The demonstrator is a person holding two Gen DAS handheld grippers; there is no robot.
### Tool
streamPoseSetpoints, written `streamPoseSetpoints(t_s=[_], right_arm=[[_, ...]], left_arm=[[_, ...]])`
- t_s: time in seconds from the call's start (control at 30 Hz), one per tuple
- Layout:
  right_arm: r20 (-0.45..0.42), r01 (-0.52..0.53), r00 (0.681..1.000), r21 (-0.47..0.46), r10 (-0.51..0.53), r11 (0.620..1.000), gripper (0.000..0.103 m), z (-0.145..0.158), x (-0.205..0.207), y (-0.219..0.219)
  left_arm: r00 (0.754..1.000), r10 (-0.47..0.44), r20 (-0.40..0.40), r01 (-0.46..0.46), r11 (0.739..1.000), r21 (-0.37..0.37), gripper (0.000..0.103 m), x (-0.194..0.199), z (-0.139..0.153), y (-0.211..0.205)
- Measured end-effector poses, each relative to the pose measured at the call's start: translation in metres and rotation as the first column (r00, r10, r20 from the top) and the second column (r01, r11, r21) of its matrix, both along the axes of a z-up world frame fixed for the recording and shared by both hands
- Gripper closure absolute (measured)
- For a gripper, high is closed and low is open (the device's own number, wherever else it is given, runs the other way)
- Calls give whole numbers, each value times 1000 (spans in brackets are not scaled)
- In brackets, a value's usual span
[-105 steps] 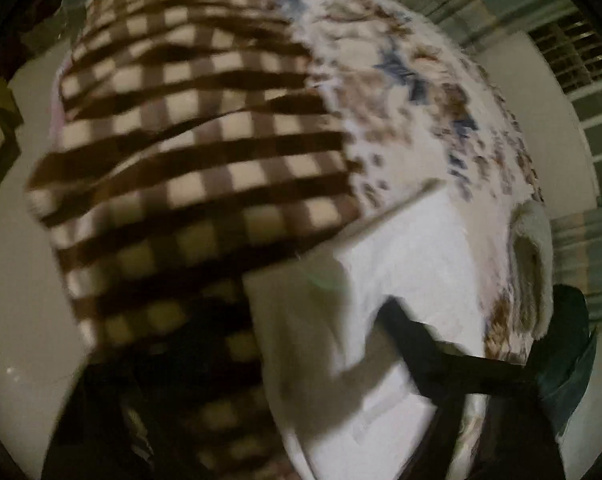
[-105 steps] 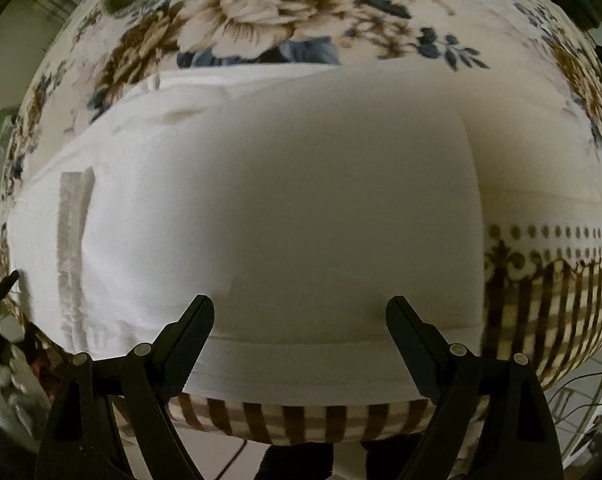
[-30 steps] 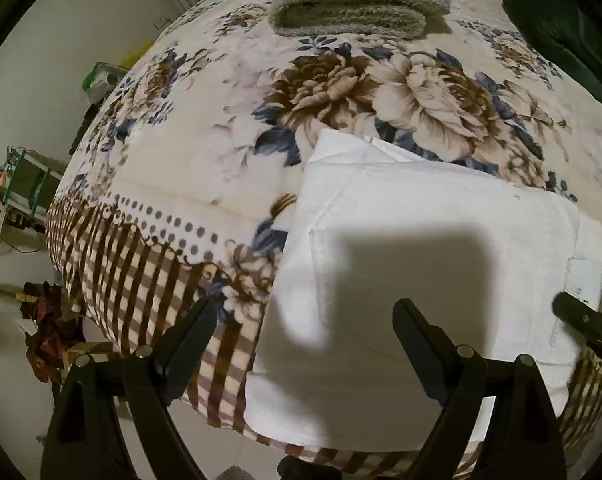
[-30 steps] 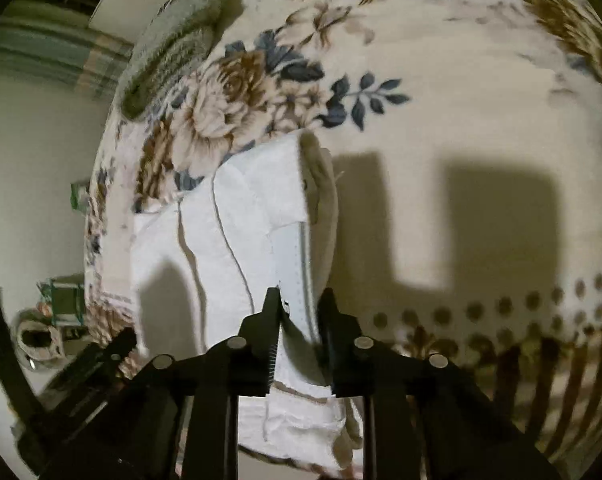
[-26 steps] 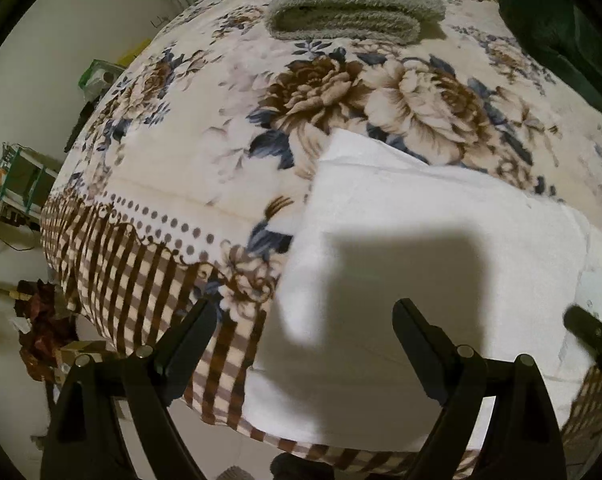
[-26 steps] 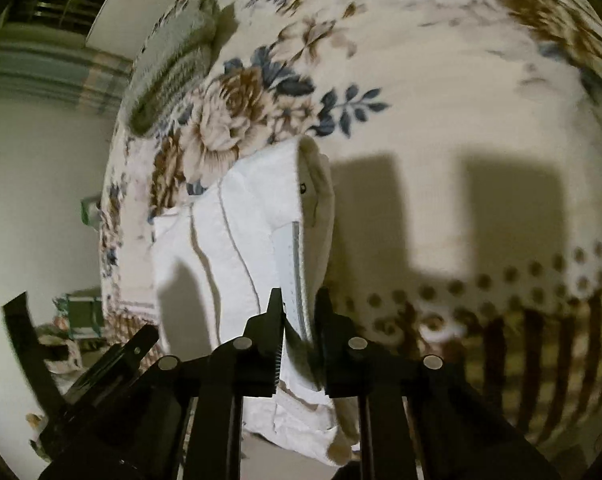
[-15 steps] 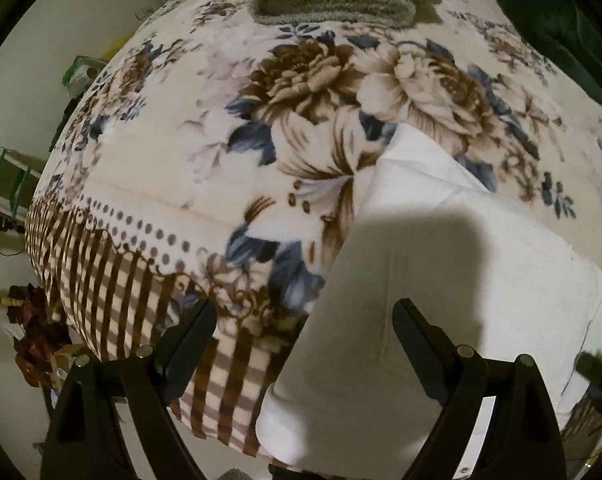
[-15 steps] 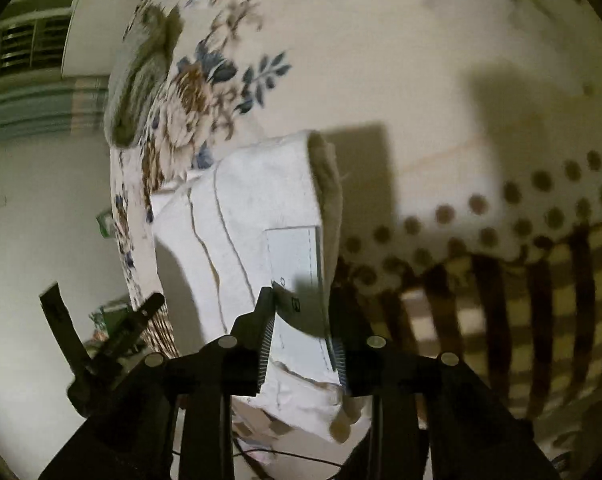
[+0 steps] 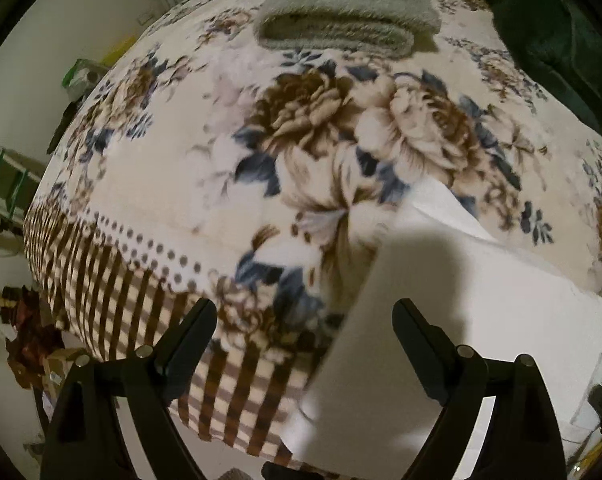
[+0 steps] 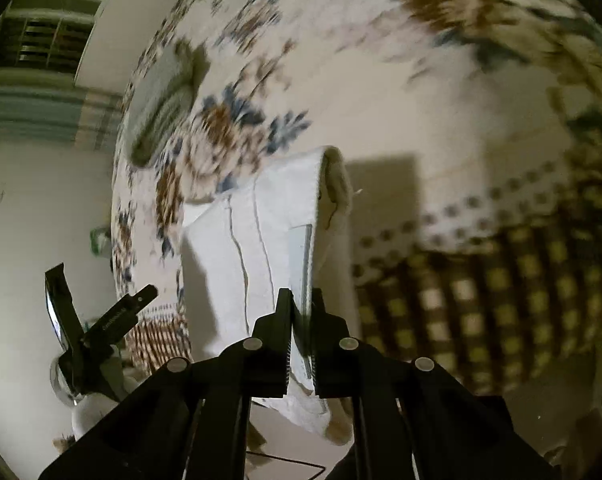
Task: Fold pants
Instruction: 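Grasp the labelled waistband edge of the white pants with the right gripper, then grasp the pants fabric with the left gripper while the right gripper holds the waistband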
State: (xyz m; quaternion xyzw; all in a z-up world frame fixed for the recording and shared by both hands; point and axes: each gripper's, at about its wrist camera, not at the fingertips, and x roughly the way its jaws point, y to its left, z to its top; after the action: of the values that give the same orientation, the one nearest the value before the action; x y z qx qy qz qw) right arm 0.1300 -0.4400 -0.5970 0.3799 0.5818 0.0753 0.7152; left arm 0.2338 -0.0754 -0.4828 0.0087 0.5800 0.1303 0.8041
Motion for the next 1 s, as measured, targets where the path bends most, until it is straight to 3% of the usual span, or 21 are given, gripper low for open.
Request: streamPoseSetpoints(t_s=[0.17, 0.37, 0.47, 0.5, 0.57, 0.73, 0.8, 0.87, 0.9, 0.97, 1.0], right_arm=[[-109, -21, 994, -46, 16, 999, 94, -38, -12, -38], [-164, -38, 986, -84, 23, 996, 90, -84, -9, -43], [-177, -20, 984, -105, 1, 994, 87, -92, -9, -41], [-183, -12, 983, -98, -6, 995, 80, -94, -9, -41], [-208, 21, 978, -55, -32, 998, 65, -97, -13, -45], [-173, 143, 977, 83, -127, 986, 45, -59, -53, -50], [-206, 199, 965, 177, -162, 964, 40, -59, -75, -41], [-271, 266, 945, 297, -186, 917, 39, -75, -94, -21], [-294, 293, 935, 335, -196, 896, 32, -86, -101, -11], [-323, 348, 918, 384, -229, 855, 22, -108, -109, 12], [-332, 375, 911, 411, -247, 831, 22, -118, -109, 24]], left_arm=[[999, -33, -5, 32, 999, -30, 13, 19, -6, -7], [994, -85, -63, 79, 992, -97, 13, 55, -45, -31], [986, -122, -113, 115, 991, -62, 10, 72, -72, -37], [986, -114, -125, 107, 992, -61, 6, 74, -77, -34], [986, -100, -132, 88, 992, -92, 5, 75, -78, -24], [995, -76, -72, 61, 979, -192, 5, 48, -41, 2], [997, -59, -55, 40, 956, -290, 5, 27, -32, 12], [996, -53, -70, 24, 933, -359, 5, 11, -34, 15], [995, -59, -77, 24, 920, -392, 5, 2, -39, 15], [991, -80, -107, 29, 911, -412, 5, -3, -51, 11], [988, -96, -125, 33, 902, -429, 5, -6, -60, 7]])
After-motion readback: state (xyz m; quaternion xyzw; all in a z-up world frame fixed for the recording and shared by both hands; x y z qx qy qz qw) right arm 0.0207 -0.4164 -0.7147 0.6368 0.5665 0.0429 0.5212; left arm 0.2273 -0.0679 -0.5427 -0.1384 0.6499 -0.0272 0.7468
